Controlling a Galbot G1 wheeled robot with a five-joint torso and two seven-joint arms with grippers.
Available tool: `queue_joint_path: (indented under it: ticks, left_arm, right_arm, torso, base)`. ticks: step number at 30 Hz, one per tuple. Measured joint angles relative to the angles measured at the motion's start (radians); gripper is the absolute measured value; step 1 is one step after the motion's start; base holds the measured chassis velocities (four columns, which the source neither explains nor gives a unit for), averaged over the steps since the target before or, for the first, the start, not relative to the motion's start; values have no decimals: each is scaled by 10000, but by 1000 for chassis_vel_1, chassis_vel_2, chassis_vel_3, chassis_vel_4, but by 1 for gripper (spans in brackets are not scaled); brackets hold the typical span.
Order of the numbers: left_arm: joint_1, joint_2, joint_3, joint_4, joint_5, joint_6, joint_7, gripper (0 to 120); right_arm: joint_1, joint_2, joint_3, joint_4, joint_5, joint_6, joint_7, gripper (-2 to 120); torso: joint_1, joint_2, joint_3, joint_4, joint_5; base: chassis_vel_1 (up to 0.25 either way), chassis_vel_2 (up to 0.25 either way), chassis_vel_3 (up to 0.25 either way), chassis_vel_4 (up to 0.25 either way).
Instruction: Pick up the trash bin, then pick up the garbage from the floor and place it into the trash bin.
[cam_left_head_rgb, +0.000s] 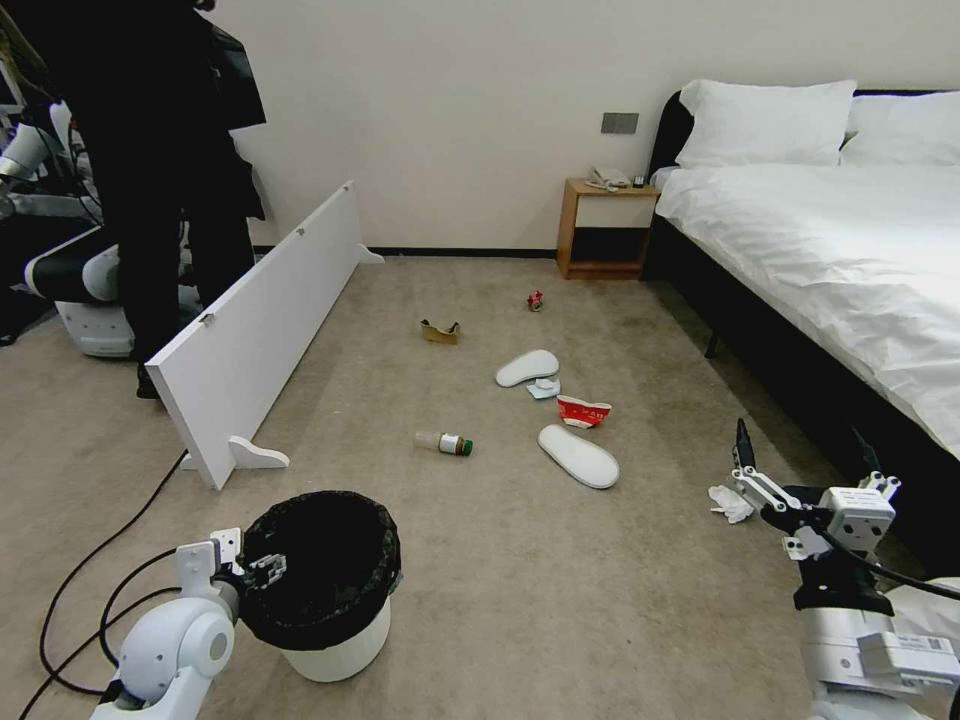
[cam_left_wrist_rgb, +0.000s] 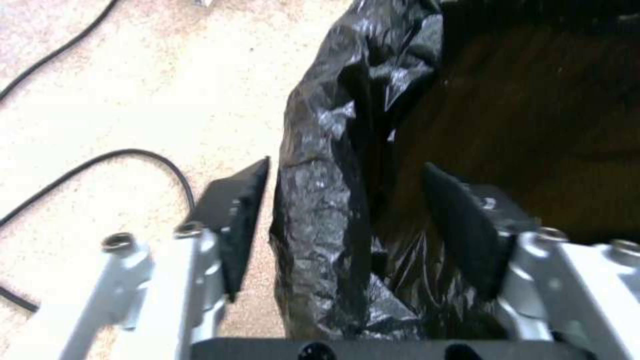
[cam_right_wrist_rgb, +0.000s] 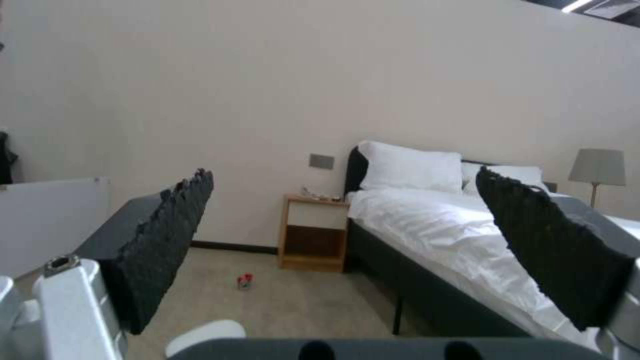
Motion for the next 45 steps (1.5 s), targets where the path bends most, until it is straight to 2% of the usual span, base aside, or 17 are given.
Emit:
queue_joint_path:
  ticks: [1, 2, 5, 8, 11, 12, 14, 25, 31, 33, 34, 37, 38, 40, 43, 45]
  left_arm:
    - [5, 6, 10, 29, -4, 0, 6, 55]
    - [5, 6, 10, 29, -4, 0, 6, 55]
    - [-10, 9, 88, 144, -20, -2, 36, 40]
    - [-33, 9, 121, 186, -36, -2, 51, 36]
    - [-109, 18, 182, 298, -68, -14, 99, 19]
    - [-109, 18, 182, 298, -68, -14, 99, 19]
    - [-133, 21, 200, 340, -111, -26, 143, 8]
    - [-95, 10, 187, 334, -198, -65, 201, 7]
    - [242, -35, -229, -241, -487, 4, 207, 4]
    - [620, -11, -708, -942, -863, 10, 79, 3]
    - [620, -11, -708, -942, -863, 10, 79, 3]
    - [1114, 40, -1189, -1953, -1086, 11, 76, 3]
    - [1114, 40, -1189, -1953, -1086, 11, 76, 3]
    - [1420, 19, -1464, -2670, -1040, 11, 35, 3]
    - [1534, -12, -1537, -2960, -963, 10, 34, 3]
    - [1793, -112, -1733, -3688, -831, 10, 26, 3]
  right_arm:
    - [-6, -2, 12, 10, 2, -2, 3, 100]
    - [-6, -2, 12, 10, 2, -2, 3, 100]
    - [-30, -10, 50, 41, 17, -11, 12, 100]
    - [-40, -15, 64, 56, 23, -15, 13, 100]
    - [-71, -37, 110, 79, 50, -20, 17, 100]
    - [-71, -37, 110, 79, 50, -20, 17, 100]
    - [-84, -51, 148, 110, 76, -29, 19, 100]
    - [-155, -58, 216, 116, 88, -41, 18, 100]
    - [-258, -66, 264, 104, 88, -100, 151, 100]
    - [-355, -56, 303, 78, 105, -244, 310, 100]
    - [-355, -56, 303, 78, 105, -244, 310, 100]
    - [-606, -40, 443, 60, 174, -705, 483, 100]
    - [-606, -40, 443, 60, 174, -705, 483, 100]
    - [-889, -7, 572, -73, 240, -877, 628, 100]
    - [-1063, 13, 631, -117, 228, -935, 651, 100]
    - [-1427, 46, 731, -175, 69, -1135, 650, 100]
  torso:
    - [0, 0, 0, 0, 0]
    - [0, 0, 0, 0, 0]
    - [0, 0, 0, 0, 0]
    - [0, 0, 0, 0, 0]
    - [0, 0, -1, 0, 3]
    - [0, 0, -1, 0, 3]
    - [0, 0, -1, 0, 3]
    - [-1, 0, -1, -2, 0]
    - [0, 0, 0, -6, -11]
    - [-1, 0, 1, 2, -3]
    - [-1, 0, 1, 2, -3]
    - [-1, 0, 0, 1, -2]
    - [-1, 0, 0, 1, -2]
    - [-1, 0, 0, -1, 4]
    - [0, 0, 0, -1, 2]
    - [-1, 0, 0, -2, 0]
  base:
    - [0, 0, 0, 0]
    - [0, 0, 0, 0]
    - [0, 0, 0, 0]
    - [0, 0, 0, 0]
    - [0, 0, 0, 0]
    - [0, 0, 0, 0]
    - [0, 0, 0, 0]
    - [0, 0, 0, 0]
    - [0, 0, 0, 0]
    - [0, 0, 0, 0]
    - [0, 0, 0, 0]
    - [0, 0, 0, 0]
    - [0, 0, 0, 0]
    - [0, 0, 0, 0]
    - [0, 0, 0, 0]
    - [0, 0, 0, 0]
